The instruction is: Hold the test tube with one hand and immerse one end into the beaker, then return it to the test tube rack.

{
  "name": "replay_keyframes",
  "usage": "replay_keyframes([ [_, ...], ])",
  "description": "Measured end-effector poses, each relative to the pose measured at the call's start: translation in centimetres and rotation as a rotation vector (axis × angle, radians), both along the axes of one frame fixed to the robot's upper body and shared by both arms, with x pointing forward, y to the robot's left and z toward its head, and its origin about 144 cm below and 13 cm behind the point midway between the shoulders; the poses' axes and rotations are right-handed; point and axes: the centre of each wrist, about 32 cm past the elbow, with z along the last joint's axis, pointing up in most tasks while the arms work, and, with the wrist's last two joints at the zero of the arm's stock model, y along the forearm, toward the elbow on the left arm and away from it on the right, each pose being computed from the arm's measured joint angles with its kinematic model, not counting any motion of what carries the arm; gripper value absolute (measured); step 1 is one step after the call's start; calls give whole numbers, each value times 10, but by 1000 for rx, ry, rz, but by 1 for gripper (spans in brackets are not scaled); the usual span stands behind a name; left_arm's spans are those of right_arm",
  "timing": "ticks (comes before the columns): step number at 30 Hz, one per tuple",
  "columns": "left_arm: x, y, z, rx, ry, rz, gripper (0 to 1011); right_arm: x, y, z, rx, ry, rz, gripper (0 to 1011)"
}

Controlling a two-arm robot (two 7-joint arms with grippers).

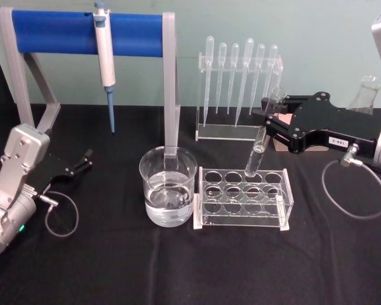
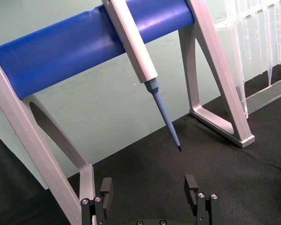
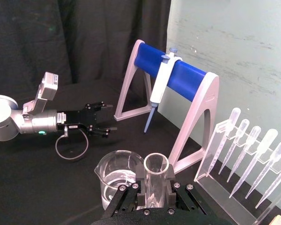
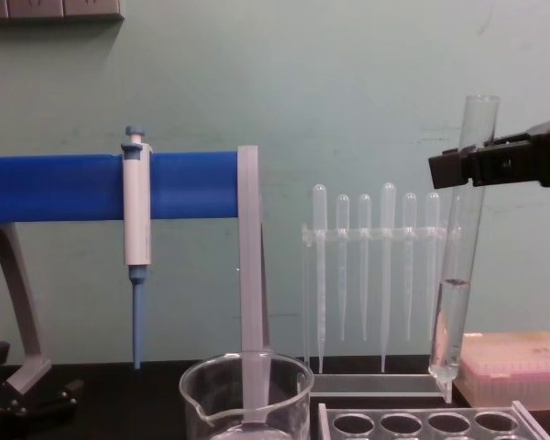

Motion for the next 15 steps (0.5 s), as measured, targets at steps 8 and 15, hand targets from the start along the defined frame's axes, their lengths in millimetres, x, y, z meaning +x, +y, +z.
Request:
replay_keyframes([
  [8, 0, 0, 0, 0, 0, 0, 1000, 0, 0, 0, 0, 0, 0, 241],
  [15, 0, 0, 0, 0, 0, 0, 1000, 0, 0, 0, 0, 0, 0, 241],
])
